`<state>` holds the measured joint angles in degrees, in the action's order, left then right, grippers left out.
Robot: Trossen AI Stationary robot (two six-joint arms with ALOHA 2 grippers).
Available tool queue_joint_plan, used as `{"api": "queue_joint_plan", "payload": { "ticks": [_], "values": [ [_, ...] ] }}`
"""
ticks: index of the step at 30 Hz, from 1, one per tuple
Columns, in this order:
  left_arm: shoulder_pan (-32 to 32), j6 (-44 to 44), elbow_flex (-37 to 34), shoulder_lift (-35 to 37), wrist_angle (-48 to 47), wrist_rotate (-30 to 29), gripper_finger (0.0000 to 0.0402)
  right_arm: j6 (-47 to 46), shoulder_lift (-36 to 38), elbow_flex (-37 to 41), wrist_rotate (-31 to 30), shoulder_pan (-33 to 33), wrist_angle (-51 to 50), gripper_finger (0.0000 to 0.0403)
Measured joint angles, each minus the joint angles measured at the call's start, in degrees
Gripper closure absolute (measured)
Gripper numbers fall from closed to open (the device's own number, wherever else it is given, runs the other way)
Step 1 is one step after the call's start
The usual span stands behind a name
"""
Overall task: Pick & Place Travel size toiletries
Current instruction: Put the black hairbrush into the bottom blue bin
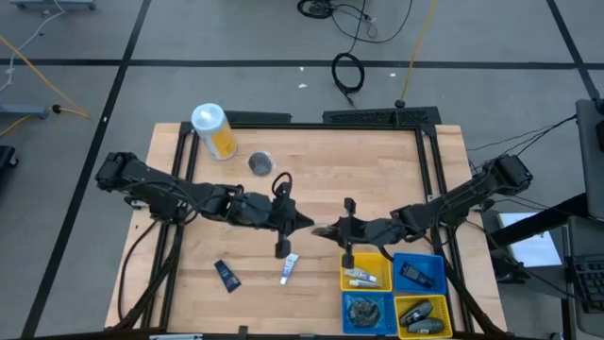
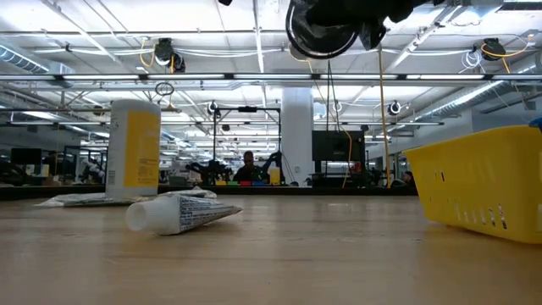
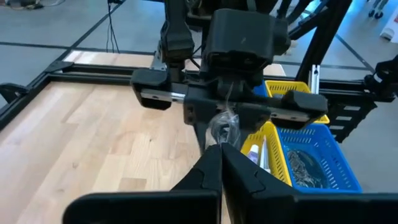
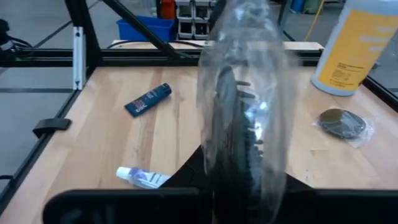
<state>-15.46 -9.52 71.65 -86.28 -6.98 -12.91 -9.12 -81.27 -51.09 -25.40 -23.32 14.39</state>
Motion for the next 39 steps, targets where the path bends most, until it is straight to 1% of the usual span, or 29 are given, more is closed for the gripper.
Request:
{"api": "queue_joint_plan", "payload": {
  "ticks": [4,7,10,13,20,24,28,36,39],
  "values": [
    [0.0,0.5,0.0,0.0,-0.2,0.0,0.0396,0.3,0.2,0.0,-0.1,-1.1,-0.1,0.0381],
    [0.0,0.6,0.0,0.0,-0.3,0.0,0.0379,0.3,0.3,0.0,-0.2,-1.2,-0.2,0.0381],
    [0.0,1.3,0.0,0.0,-0.7,0.0,0.035,0.2,0.3,0.0,-0.1,-1.2,-1.0,0.0381],
    [0.0,3.8,0.0,0.1,-0.9,-0.4,0.0313,-1.0,0.5,0.0,-0.1,-1.2,-2.6,0.0381],
    [0.4,5.4,0.0,0.8,-2.3,-1.2,0.0234,-5.6,4.7,0.0,0.4,-3.5,-11.5,0.0381],
    [0.8,6.3,0.0,1.2,-3.0,-1.8,0.0205,-9.7,7.1,0.0,5.4,-6.4,-16.5,0.0381],
    [0.8,5.5,0.0,1.7,-4.2,-2.6,0.0191,-14.7,8.1,0.0,6.8,-10.4,-20.3,0.0381],
    [0.8,3.0,0.0,1.8,-5.0,-2.6,0.019,-24.9,8.0,0.0,10.7,-18.9,-24.2,0.0381],
    [0.8,1.2,0.0,1.7,-5.4,-2.6,0.019,-28.7,8.0,0.0,13.8,-21.0,-24.5,0.0381]
  ]
}}
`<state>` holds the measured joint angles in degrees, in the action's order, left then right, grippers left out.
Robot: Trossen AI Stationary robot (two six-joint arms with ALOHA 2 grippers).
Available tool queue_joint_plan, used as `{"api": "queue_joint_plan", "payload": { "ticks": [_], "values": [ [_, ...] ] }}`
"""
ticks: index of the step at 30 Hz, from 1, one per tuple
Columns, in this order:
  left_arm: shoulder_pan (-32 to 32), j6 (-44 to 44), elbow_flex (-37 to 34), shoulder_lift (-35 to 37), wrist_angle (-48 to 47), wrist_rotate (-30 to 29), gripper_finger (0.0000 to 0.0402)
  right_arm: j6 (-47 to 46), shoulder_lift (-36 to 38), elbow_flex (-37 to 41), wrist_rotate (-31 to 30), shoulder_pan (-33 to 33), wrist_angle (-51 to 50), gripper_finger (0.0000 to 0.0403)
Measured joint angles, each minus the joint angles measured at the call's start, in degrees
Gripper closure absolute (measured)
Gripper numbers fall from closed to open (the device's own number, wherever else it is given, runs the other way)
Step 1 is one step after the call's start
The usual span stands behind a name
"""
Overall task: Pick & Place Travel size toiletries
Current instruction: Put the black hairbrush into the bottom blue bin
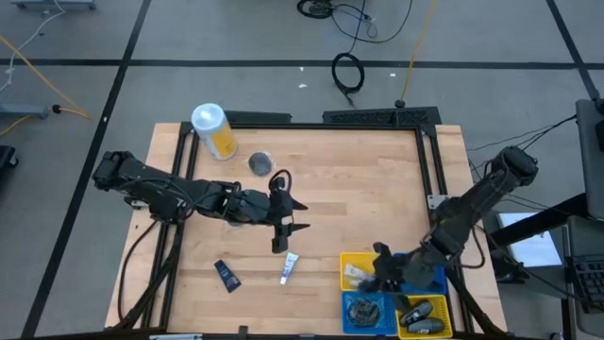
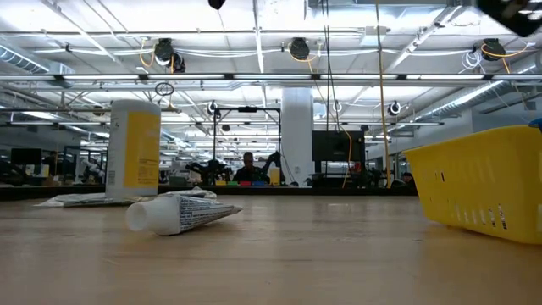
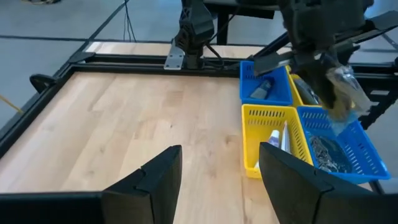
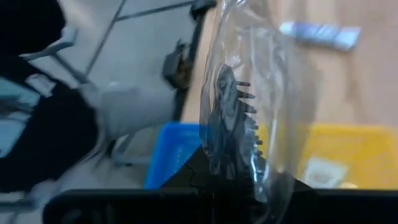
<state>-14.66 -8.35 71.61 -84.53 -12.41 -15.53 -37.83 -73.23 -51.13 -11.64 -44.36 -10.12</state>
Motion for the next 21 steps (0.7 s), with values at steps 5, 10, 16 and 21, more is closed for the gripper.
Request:
{"api": "queue_joint_plan", "payload": {
  "ticks": [5,10,16,21],
  "values": [
    [0.0,-2.5,0.0,0.0,-0.1,0.0,0.019,-7.6,-1.7,0.0,2.3,-2.2,0.1,0.0381],
    [-0.2,-6.7,0.0,0.0,-0.9,0.8,0.019,-14.0,-5.2,0.0,5.9,-3.2,1.3,0.0381],
    [-0.4,-7.6,0.0,0.0,-4.8,1.0,0.019,-17.1,-9.4,0.0,10.9,-3.4,3.5,0.0381],
    [-0.5,-10.1,0.0,0.0,-8.5,1.0,0.019,-17.7,-11.3,0.0,15.4,-3.1,5.8,0.0381]
  ]
}}
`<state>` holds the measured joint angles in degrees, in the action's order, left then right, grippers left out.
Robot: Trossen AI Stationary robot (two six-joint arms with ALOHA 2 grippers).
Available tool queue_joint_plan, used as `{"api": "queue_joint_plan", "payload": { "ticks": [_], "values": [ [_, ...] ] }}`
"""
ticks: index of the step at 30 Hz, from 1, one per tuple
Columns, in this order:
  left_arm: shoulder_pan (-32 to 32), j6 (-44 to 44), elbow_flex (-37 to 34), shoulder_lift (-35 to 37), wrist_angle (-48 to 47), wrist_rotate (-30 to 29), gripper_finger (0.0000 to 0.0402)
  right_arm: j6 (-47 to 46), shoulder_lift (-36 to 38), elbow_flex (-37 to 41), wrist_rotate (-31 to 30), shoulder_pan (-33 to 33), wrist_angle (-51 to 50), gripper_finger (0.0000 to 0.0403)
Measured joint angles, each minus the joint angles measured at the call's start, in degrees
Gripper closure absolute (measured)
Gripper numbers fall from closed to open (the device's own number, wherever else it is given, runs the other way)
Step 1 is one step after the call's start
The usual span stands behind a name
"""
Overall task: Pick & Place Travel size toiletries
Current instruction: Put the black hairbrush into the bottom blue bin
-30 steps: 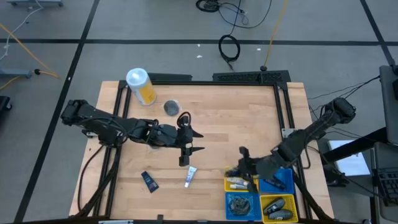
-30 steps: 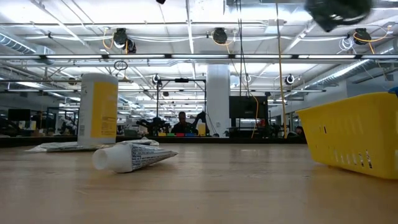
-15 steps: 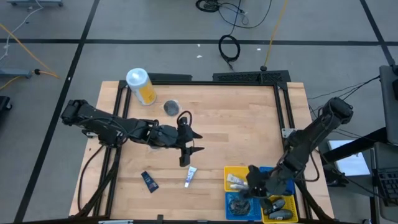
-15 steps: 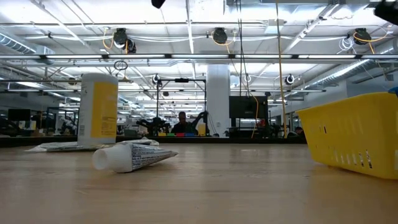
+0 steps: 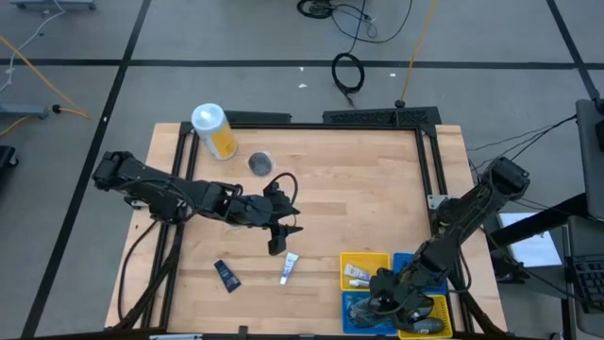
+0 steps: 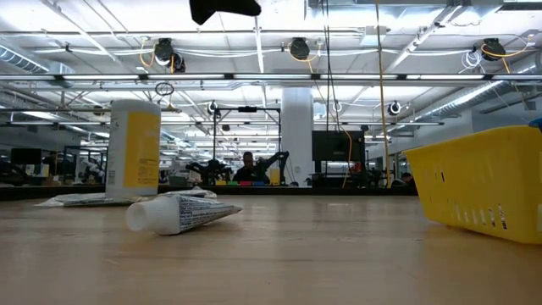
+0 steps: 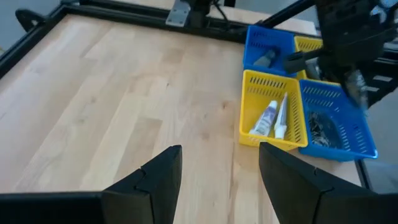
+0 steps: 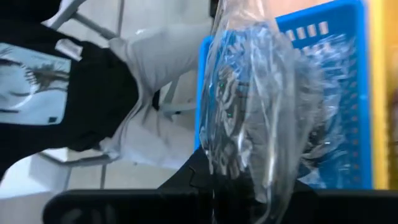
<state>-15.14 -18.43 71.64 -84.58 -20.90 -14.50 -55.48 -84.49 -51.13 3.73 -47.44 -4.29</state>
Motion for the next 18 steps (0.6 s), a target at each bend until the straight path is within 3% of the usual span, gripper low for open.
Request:
{"api": "queue_joint_plan", "payload": {
  "ticks": [18],
  "values": [
    [0.0,-0.1,0.0,0.0,-0.8,0.0,0.019,-1.5,-3.6,0.0,4.1,0.8,-0.3,0.0381]
  ]
}}
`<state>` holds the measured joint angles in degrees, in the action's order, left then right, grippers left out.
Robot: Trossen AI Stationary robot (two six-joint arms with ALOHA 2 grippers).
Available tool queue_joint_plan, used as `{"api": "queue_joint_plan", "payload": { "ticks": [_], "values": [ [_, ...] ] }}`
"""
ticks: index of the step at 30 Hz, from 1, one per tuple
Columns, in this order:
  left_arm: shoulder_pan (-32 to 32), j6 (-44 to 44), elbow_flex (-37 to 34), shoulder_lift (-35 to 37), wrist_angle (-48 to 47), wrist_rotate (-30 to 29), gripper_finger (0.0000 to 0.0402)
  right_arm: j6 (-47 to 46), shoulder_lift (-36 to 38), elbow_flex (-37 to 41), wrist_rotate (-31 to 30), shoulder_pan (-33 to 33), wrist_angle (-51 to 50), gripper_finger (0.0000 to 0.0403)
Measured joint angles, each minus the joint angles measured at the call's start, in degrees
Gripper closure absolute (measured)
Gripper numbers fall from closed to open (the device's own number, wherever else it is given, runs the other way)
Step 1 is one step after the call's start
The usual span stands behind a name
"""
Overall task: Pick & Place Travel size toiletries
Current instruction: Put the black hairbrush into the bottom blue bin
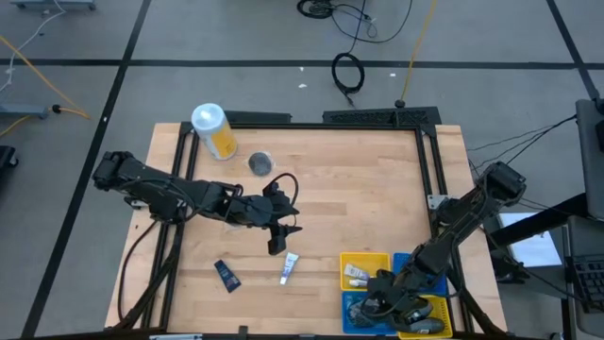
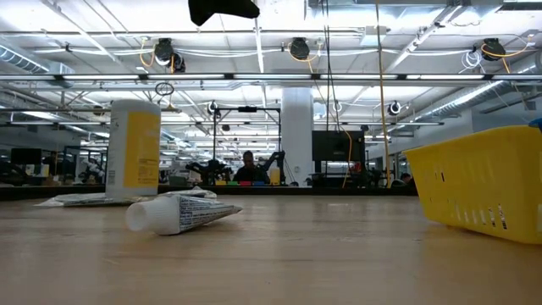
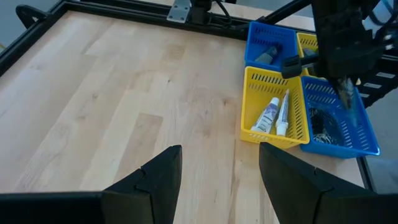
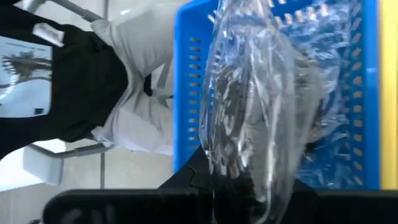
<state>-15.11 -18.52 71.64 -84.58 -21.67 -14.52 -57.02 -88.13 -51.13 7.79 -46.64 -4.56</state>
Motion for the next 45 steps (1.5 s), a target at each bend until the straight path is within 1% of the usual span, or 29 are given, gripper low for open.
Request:
{"api": "queue_joint_plan", "payload": {
  "ticks": [10,14,16,21,25,30,34,39,45],
  "values": [
    [0.0,0.0,0.0,0.0,0.0,0.0,0.019,-0.7,0.0,0.0,-0.2,0.1,0.0,0.0376],
    [0.0,0.4,0.0,0.0,0.0,-0.1,0.019,0.4,0.0,0.0,-1.4,0.2,0.0,0.0376],
    [0.0,0.4,0.0,0.0,0.0,-0.1,0.019,0.7,0.0,0.0,-2.0,0.2,0.0,0.0366],
    [0.0,0.4,0.0,0.0,0.0,-0.1,0.019,1.1,0.0,0.0,-2.0,0.3,0.0,0.0325],
    [0.0,0.4,0.0,0.0,0.0,-0.1,0.019,3.1,0.0,0.0,-3.4,0.3,0.2,0.0286],
    [0.0,0.3,0.0,0.0,0.0,-0.1,0.019,6.8,0.0,0.0,-3.5,0.9,3.7,0.0233],
    [0.0,0.3,0.0,0.0,0.0,-0.1,0.019,8.2,0.0,0.0,-3.5,1.7,3.9,0.0202],
    [0.0,0.3,0.0,0.0,0.0,-0.1,0.019,12.0,0.5,0.0,-3.4,4.0,3.9,0.0187],
    [0.0,0.2,0.0,0.0,-0.2,-0.5,0.019,18.4,2.9,0.0,-3.4,6.4,4.7,0.0191]
  ]
}}
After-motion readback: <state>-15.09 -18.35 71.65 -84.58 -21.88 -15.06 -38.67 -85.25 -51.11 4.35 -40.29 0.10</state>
